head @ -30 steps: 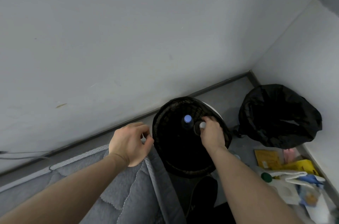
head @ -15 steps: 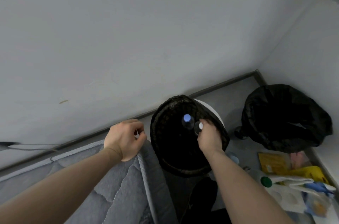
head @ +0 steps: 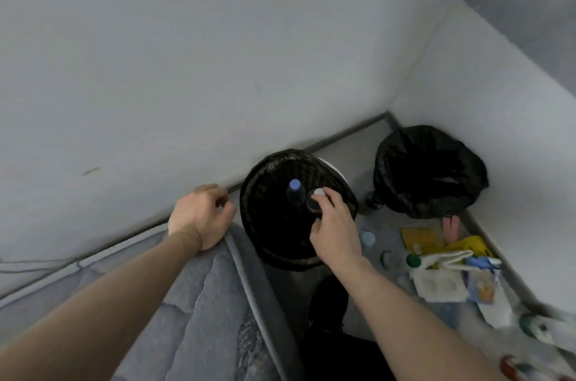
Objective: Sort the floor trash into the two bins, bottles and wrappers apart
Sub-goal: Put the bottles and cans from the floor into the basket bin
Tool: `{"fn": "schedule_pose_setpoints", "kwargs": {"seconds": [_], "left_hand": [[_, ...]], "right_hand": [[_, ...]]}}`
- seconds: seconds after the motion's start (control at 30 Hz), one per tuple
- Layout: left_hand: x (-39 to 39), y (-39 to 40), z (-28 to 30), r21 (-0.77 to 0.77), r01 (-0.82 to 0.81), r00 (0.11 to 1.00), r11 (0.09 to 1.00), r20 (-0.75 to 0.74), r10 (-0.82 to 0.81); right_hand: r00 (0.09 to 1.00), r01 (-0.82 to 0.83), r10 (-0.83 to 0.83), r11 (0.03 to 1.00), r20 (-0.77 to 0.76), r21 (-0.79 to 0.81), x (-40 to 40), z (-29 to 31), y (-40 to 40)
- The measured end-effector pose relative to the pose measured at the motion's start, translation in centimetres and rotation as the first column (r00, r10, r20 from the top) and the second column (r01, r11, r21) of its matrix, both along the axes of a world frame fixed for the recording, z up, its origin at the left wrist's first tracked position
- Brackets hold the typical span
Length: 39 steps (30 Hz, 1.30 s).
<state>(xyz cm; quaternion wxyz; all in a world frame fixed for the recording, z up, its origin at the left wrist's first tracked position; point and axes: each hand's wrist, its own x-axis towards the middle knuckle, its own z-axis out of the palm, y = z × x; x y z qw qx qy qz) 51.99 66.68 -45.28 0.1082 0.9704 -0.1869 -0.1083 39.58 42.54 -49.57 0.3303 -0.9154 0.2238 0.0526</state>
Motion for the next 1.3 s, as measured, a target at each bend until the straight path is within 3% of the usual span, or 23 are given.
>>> {"fn": "schedule_pose_setpoints", "kwargs": {"seconds": [0.2,0.27,0.37,0.43,0.6,0.83,0.97,1.3], "left_hand": [[-1.7,0.5,1.8,-0.126,-0.002,0.982,0.992,0.185,0.025],[-3.7,1.1,3.1,-0.098,0.039,0.966,0.994,0.259,-0.013],[-8.5,0.1,5.3,-0.052,0.205,0.946,0.977,0.267,-0.184],[-11.8,-2.7,6.9,-0.101,0.321,0.924,0.942,0.251,-0.288],[-18.0,-11.9,10.0,-0.237,0.391,0.920,0.890,0.085,-0.382],[-22.3,-17.7,7.4,0.031,0.467,0.862,0.884,-0.242,-0.446],[-22.1,-18.0,2.6,0.048,0.366,0.869,0.930,-0.374,-0.322],[-21.2,-18.6,-9.4,0.090,0.422,0.809,0.902,-0.487,-0.330]], "right_hand": [[0.967,0.093,-0.068,0.991,0.244,-0.092,-4.4,7.1,-0.7],[0.941,0.186,-0.156,0.980,0.301,-0.072,-7.9,10.5,-1.3],[0.939,0.258,-0.221,0.959,0.264,-0.114,-15.1,14.4,-2.8],[0.956,0.242,-0.202,0.952,0.212,-0.185,-19.4,15.7,-4.6],[0.946,0.320,-0.295,0.920,0.137,-0.226,-25.8,16.3,-8.8],[0.956,0.263,-0.275,0.958,-0.102,-0.118,-27.5,13.2,-11.0],[0.955,0.230,-0.240,0.970,-0.172,-0.074,-24.5,9.5,-12.7],[0.895,0.038,-0.042,0.999,-0.443,-0.018,-16.9,-3.9,-14.9]]}}
